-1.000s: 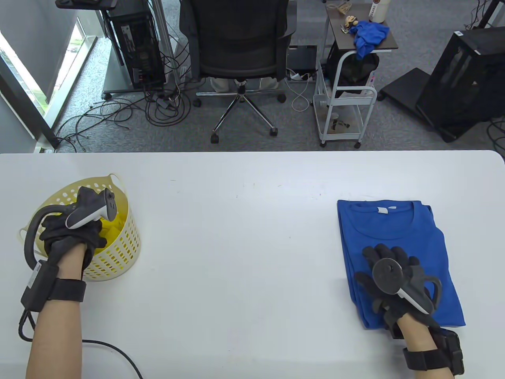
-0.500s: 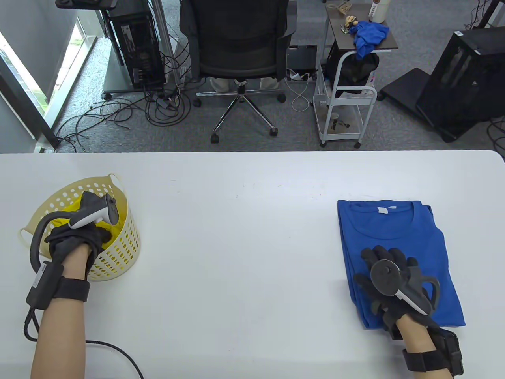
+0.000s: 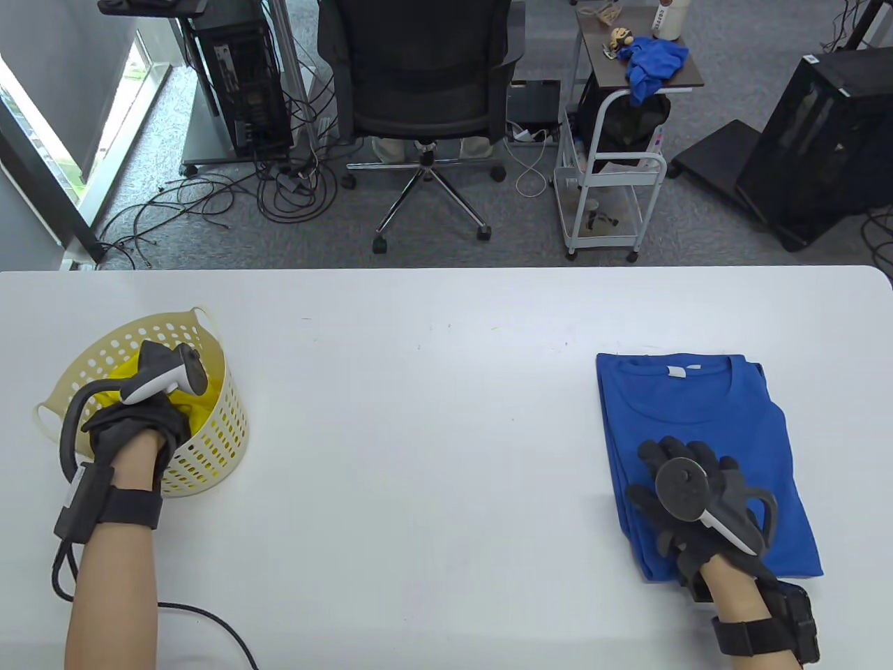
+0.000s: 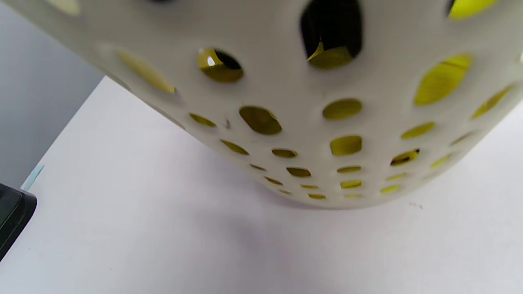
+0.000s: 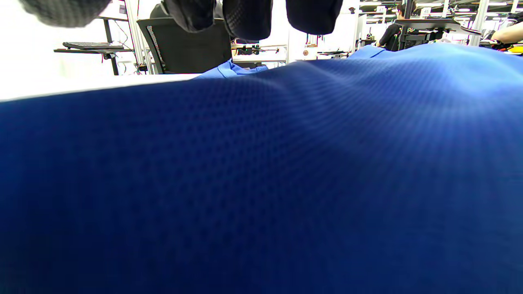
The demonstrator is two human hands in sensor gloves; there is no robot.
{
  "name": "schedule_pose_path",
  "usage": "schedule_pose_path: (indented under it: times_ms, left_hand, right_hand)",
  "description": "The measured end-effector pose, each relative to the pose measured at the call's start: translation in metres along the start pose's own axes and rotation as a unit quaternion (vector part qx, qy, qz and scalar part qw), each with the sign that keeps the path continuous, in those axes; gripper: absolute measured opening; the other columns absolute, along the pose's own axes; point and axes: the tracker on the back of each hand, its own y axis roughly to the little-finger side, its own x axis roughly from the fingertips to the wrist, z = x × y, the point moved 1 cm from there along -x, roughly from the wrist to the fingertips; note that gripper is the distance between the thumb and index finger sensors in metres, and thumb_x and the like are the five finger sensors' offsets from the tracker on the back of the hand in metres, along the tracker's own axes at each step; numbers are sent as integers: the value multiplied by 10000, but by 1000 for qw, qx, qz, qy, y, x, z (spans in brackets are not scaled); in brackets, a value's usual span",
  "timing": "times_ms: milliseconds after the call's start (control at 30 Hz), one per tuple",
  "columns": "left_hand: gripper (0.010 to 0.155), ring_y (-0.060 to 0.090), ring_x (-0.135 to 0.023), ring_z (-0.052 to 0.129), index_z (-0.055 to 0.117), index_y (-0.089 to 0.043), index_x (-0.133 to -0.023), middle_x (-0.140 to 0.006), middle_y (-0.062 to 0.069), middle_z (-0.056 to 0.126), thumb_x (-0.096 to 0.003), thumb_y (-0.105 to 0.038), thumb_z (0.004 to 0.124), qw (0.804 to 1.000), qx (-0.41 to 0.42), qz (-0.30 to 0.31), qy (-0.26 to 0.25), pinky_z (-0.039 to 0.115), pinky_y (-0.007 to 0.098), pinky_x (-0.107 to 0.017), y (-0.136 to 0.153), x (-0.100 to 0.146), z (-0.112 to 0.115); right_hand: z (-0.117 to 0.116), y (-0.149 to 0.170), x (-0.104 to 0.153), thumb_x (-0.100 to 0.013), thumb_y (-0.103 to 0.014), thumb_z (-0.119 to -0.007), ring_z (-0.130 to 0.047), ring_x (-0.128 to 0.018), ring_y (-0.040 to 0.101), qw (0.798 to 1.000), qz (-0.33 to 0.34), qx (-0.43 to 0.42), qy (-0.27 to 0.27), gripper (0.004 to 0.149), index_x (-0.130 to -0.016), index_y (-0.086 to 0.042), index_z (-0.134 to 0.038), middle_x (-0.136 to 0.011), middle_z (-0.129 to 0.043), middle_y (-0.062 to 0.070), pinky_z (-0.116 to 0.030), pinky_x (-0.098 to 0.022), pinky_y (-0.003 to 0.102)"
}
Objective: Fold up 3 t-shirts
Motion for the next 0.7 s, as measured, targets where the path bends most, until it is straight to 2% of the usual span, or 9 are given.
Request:
schedule_pose_path:
  times_ms: [133,300,400,500,567,700]
  left_hand:
    - [438,156,-948,789,756,-376,-840,-1009,-124,742,-418,-493,752,995,47,1,-86,657,475,-758,17,30,-23]
    - [441,132,-885,835,730,-323,-855,-984,-89,735,-432,-444,711,976,89,-1,-197,692,436,-733,33,81,-49]
    - [444,143,-889,829,724,-305,-858,-989,-78,724,-431,-422,687,957,104,-17,-271,692,440,-736,40,122,-68]
    - [446,165,-907,800,700,-284,-869,-1003,-59,691,-439,-392,651,940,125,-12,-317,669,458,-747,41,156,-81]
    - [447,172,-919,783,683,-278,-873,-1011,-54,669,-441,-380,632,921,132,-7,-366,658,466,-755,35,188,-95]
    - [448,176,-929,771,661,-274,-879,-1017,-49,646,-444,-370,610,891,137,11,-433,654,472,-758,15,243,-118]
  right_hand:
    - [2,0,1,-418,-542,-713,-504,-1048,487,1000,1,-2,4,671,-1013,-279,-549,-1131,-535,81,-366,-719,755]
    - [5,1,2,-419,-535,-714,-496,-1047,491,1000,0,-4,13,660,-1007,-275,-564,-1130,-535,85,-368,-717,755]
    - [10,3,4,-419,-532,-715,-493,-1046,494,1000,0,-9,24,656,-1004,-274,-568,-1130,-534,85,-368,-717,755]
    - [14,4,6,-420,-531,-715,-495,-1047,492,999,3,-18,32,654,-1004,-275,-568,-1130,-533,84,-371,-717,754]
    - [18,4,8,-421,-529,-716,-496,-1046,493,999,6,-28,41,653,-1004,-273,-570,-1129,-533,86,-371,-716,755]
    - [22,5,10,-422,-528,-716,-496,-1043,497,998,11,-37,48,653,-1004,-272,-570,-1130,-531,87,-373,-715,755]
